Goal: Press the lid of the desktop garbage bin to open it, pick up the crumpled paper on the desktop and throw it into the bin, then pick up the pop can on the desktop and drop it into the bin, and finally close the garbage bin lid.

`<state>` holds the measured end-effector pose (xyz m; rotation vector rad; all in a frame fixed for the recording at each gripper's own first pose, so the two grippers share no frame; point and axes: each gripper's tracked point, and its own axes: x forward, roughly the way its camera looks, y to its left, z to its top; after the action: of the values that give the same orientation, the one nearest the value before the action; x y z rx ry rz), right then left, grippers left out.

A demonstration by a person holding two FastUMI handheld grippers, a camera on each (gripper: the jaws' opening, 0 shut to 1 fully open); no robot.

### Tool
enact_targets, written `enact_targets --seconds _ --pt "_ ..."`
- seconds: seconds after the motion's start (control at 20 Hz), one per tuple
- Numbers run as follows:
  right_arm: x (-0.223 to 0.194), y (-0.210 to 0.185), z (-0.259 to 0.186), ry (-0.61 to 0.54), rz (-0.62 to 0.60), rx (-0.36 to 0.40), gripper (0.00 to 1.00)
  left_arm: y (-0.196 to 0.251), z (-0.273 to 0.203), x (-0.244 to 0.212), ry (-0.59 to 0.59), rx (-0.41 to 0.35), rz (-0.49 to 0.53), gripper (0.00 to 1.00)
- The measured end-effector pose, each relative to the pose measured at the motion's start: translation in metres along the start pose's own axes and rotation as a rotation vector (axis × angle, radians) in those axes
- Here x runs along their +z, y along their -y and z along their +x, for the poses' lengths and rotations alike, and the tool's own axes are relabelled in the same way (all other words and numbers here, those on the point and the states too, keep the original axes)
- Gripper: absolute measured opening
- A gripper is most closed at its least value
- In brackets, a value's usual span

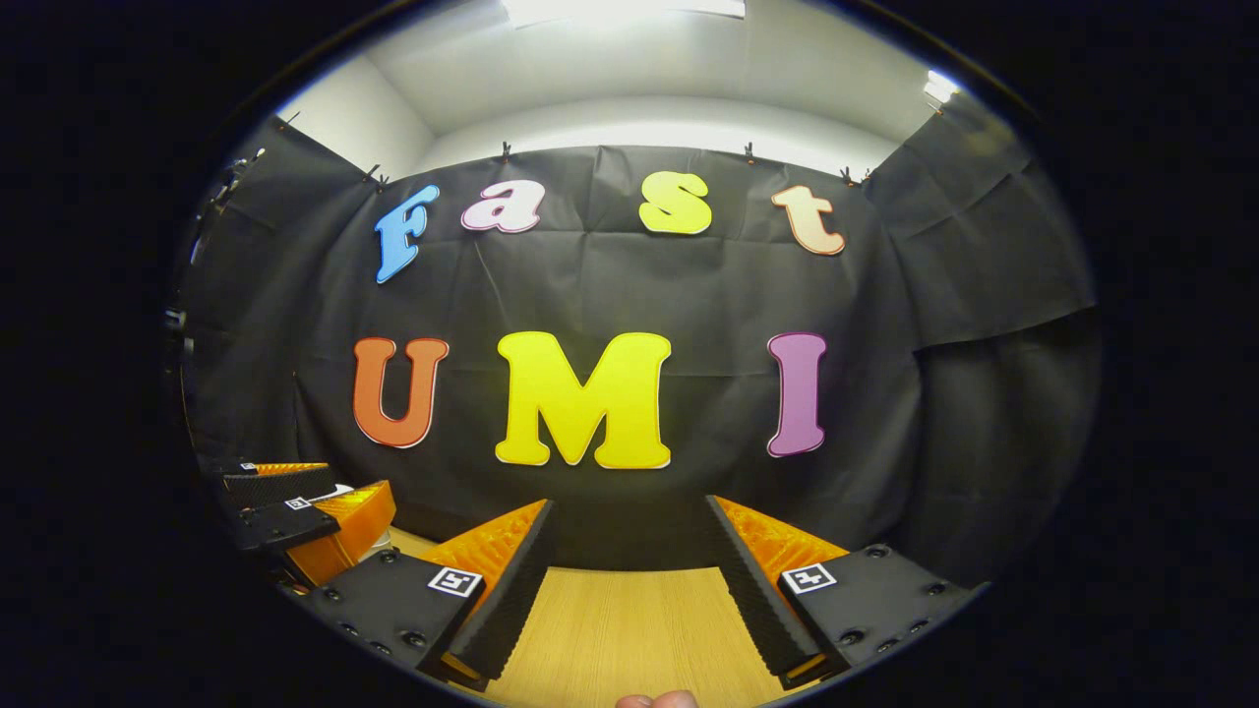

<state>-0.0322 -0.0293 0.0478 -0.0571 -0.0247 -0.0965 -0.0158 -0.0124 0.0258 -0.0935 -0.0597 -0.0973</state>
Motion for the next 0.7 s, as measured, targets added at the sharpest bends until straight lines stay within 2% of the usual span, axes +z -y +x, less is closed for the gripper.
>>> enact_targets --seconds 0.7 --pt "-0.005 -0.004 0.013 -0.018 0.028 0.023 0.94 -0.008 0.003 0.005 0.017 0.041 0.027 0.91"
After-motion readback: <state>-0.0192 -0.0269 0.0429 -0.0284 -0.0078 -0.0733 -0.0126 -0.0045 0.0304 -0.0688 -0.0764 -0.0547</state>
